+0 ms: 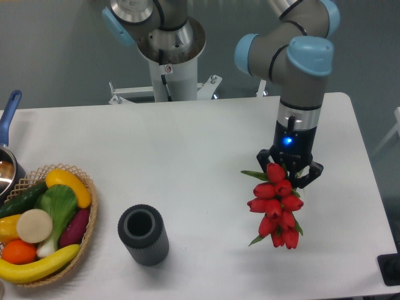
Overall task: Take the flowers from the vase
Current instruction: 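Carry the tulip bunch away from the vase and hold it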
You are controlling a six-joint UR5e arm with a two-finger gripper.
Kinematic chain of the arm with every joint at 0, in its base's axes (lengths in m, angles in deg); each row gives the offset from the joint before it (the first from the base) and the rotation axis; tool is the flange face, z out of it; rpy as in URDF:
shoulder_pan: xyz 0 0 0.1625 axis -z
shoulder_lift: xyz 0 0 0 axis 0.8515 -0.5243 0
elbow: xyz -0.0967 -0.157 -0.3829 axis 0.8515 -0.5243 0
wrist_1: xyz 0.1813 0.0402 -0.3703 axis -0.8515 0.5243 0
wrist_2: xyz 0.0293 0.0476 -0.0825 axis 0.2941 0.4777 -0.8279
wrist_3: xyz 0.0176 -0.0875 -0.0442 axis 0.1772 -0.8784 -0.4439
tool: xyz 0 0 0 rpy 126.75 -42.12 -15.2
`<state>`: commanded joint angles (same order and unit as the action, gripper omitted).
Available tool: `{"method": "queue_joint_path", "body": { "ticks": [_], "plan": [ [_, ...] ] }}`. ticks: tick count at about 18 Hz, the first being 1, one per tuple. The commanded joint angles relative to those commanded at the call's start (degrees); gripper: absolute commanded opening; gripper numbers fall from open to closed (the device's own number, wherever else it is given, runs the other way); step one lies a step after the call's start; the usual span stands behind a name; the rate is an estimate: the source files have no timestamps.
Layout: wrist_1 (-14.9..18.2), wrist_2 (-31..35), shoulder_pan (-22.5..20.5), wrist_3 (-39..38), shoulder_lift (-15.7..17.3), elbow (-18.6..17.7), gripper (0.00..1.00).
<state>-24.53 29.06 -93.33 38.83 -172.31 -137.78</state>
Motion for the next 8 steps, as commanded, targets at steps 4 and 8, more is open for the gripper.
{"method": "queue_joint_path", "body": {
  "ticks": [4,8],
  "plan": [
    [7.93,4.15,1.76,0.53,-0.17,3.52,0.03],
    [8.46,5.90,2.55,0.44,-0.61,3.44,0.04]
  ]
}}
